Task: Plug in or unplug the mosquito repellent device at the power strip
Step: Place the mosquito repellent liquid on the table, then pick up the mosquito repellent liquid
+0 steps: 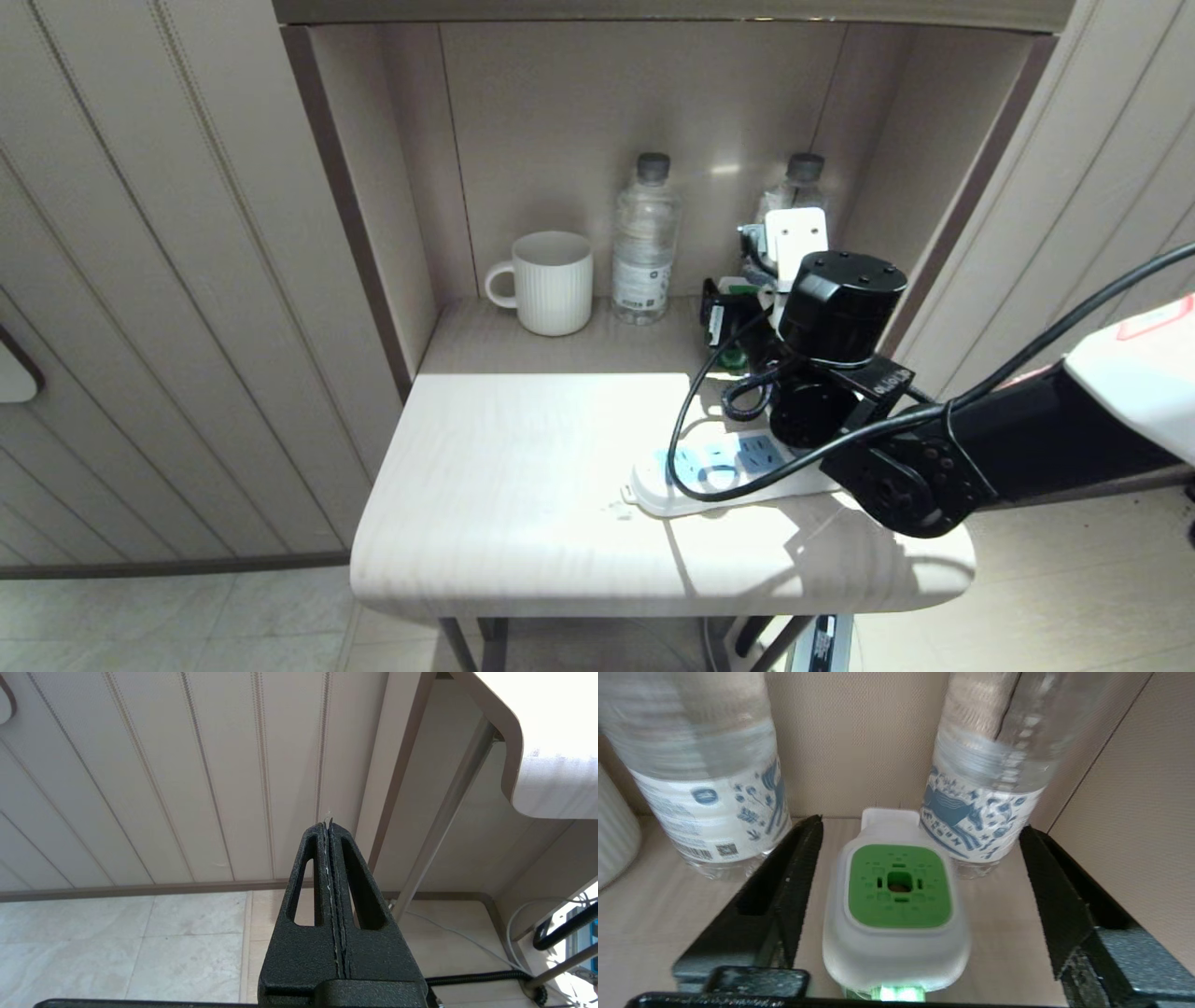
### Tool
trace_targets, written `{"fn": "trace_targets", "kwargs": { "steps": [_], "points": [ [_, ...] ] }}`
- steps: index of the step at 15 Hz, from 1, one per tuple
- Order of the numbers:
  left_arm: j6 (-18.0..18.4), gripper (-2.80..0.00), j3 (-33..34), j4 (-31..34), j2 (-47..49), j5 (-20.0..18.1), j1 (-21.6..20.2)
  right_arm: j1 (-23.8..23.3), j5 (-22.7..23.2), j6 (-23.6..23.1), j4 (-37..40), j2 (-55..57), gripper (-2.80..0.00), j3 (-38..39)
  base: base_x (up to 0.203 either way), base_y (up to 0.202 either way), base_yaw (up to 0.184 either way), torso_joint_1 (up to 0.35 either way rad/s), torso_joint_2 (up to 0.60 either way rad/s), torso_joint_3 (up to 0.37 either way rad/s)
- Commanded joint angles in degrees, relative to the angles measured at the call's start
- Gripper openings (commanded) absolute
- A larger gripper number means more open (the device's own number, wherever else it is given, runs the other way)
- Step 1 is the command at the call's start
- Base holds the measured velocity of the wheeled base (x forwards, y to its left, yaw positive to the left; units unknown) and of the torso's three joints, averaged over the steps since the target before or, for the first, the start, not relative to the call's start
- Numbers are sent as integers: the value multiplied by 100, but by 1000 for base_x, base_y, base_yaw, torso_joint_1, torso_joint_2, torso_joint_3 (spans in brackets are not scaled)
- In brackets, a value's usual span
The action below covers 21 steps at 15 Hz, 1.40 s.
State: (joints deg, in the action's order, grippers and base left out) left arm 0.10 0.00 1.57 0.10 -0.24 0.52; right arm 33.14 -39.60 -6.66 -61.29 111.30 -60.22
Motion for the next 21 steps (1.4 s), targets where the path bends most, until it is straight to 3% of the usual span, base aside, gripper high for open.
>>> {"fn": "trace_targets", "kwargs": {
  "steps": [1,4,8,9,14,17,21],
  "points": [
    [-1,-280,0,1,8,-2,0,199,-23,-32,-11,-558,0,176,0,0,0,0,0,0],
    [-1,-280,0,1,8,-2,0,574,-30,-143,232,-1336,0,501,0,0,0,0,0,0],
    [-1,-280,0,1,8,-2,0,931,-212,-190,1132,-2567,0,895,0,0,0,0,0,0],
    [-1,-280,0,1,8,-2,0,965,-255,-192,1392,-2880,-280,1035,0,0,0,0,0,0],
    [-1,-280,0,1,8,-2,0,915,-434,-187,3004,-4788,-280,1816,0,0,0,0,0,0],
    [-1,-280,0,1,8,-2,0,626,-1134,-172,3679,-6041,-280,2422,0,0,0,0,0,0],
    [-1,-280,0,1,8,-2,0,-1512,-1657,-96,3897,-7309,-280,3492,0,0,0,0,0,0]
  ]
}}
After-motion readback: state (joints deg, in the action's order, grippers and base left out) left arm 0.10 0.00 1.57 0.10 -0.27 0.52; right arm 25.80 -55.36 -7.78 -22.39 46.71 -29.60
